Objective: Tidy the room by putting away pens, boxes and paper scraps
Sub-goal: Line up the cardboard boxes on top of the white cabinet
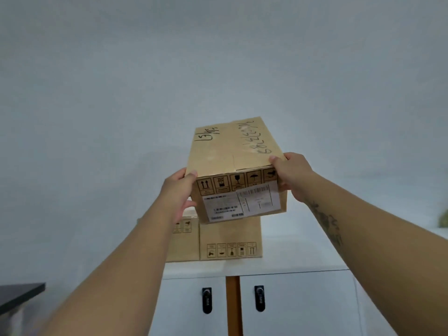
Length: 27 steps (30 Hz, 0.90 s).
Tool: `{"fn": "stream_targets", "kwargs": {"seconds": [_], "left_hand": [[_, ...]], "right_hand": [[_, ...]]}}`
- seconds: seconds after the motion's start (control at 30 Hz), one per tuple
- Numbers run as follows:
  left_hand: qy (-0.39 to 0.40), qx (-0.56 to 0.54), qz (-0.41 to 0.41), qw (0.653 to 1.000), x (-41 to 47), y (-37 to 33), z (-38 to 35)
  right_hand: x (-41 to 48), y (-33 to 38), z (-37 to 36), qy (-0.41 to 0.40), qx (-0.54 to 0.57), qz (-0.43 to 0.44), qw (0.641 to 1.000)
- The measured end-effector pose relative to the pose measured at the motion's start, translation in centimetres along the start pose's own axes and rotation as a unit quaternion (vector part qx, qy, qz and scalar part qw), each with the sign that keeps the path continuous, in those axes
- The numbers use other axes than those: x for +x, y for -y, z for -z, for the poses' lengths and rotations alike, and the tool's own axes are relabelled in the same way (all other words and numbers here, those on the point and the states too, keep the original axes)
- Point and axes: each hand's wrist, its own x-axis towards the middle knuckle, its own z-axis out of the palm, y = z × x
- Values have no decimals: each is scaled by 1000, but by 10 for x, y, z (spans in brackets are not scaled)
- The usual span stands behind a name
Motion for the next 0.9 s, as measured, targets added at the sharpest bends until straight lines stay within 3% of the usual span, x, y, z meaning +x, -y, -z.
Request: {"fn": "stream_targets", "kwargs": {"seconds": [0.23, 0.53, 0.7, 0.9], "left_hand": [[121, -4, 33, 992, 0, 43, -133], [188, 119, 103, 970, -10, 132, -206], [150, 238, 4, 959, 8, 160, -216], [139, 424, -161, 880, 54, 182, -220]], "right_hand": [[-2, -50, 128, -98, -42, -51, 993], [-2, -158, 174, -126, -135, -173, 968], [24, -184, 149, -97, -228, -166, 954], [77, -210, 118, -34, -391, -138, 909]]}}
